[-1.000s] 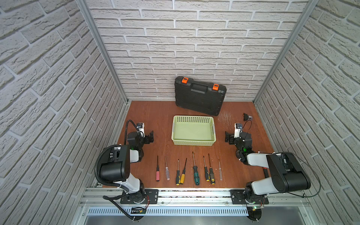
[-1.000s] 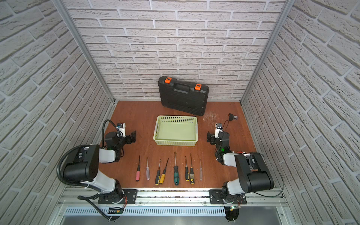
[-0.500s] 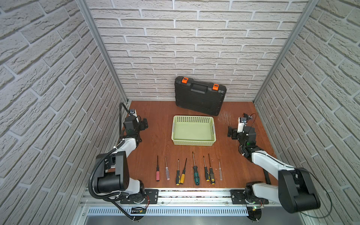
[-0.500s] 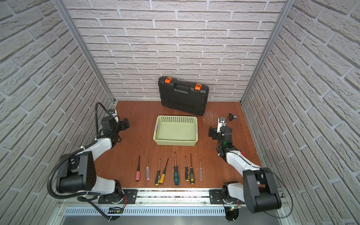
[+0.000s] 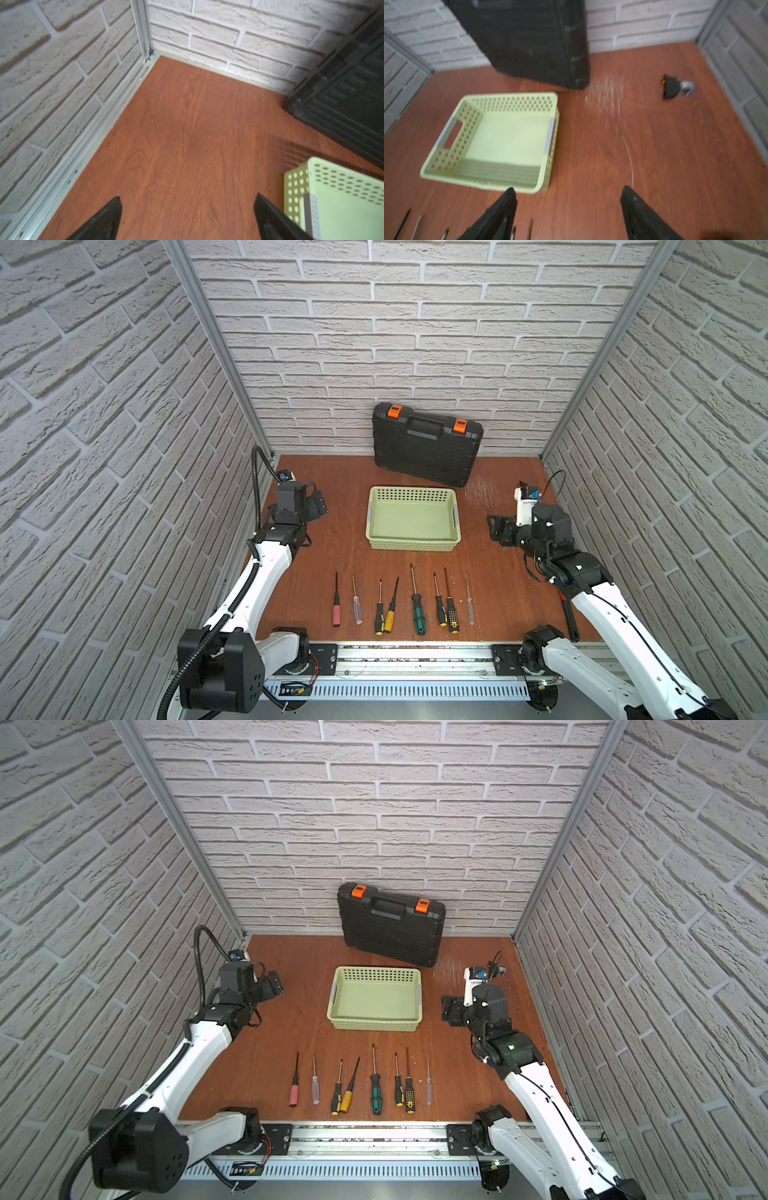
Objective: Put the screwdriver in the bin
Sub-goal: Pick up the screwdriver from the bottom-center of the table.
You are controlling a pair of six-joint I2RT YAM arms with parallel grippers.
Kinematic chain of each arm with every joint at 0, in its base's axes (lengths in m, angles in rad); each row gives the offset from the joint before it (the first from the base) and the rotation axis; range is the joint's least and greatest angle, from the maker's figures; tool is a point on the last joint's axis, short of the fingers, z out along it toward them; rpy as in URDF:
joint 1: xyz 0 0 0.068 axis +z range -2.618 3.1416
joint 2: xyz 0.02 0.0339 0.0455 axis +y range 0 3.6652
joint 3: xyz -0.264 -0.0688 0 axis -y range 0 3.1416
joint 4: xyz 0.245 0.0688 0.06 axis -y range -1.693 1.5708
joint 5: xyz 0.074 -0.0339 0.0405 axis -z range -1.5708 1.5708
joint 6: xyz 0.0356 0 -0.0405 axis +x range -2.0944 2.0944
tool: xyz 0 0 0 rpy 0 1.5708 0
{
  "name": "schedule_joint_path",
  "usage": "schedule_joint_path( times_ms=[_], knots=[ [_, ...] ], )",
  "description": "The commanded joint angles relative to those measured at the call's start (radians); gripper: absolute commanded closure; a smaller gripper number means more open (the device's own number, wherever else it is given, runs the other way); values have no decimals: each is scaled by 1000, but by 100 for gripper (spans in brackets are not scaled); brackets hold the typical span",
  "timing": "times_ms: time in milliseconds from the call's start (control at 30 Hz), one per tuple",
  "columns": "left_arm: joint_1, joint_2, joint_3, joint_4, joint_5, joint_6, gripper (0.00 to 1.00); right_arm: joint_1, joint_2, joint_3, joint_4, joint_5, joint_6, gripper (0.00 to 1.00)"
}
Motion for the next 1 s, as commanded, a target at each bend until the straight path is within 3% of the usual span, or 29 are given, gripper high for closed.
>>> schedule_joint_path(
  times_ms=[0, 133, 267, 367, 567, 967],
  knots=[
    [-25, -26, -6, -93, 9, -50, 2, 124, -22, 25, -283, 82, 181, 30],
    [-36, -40, -17, -90, 63, -50, 2, 300, 5, -9, -348, 102, 357, 38],
    [-41, -65, -12, -101, 58, -55, 2, 500, 151, 39, -480, 153, 473, 42],
    [-43, -99, -13, -106, 57, -50, 2, 586, 245, 88, -555, 169, 527, 44],
    [-44, -164, -40, -113, 70, -44, 2, 612, 346, 15, -484, 50, 551, 48],
    [-45, -186, -53, -144, 90, -68, 2, 616, 484, -98, -318, -9, 569, 50]
  ],
)
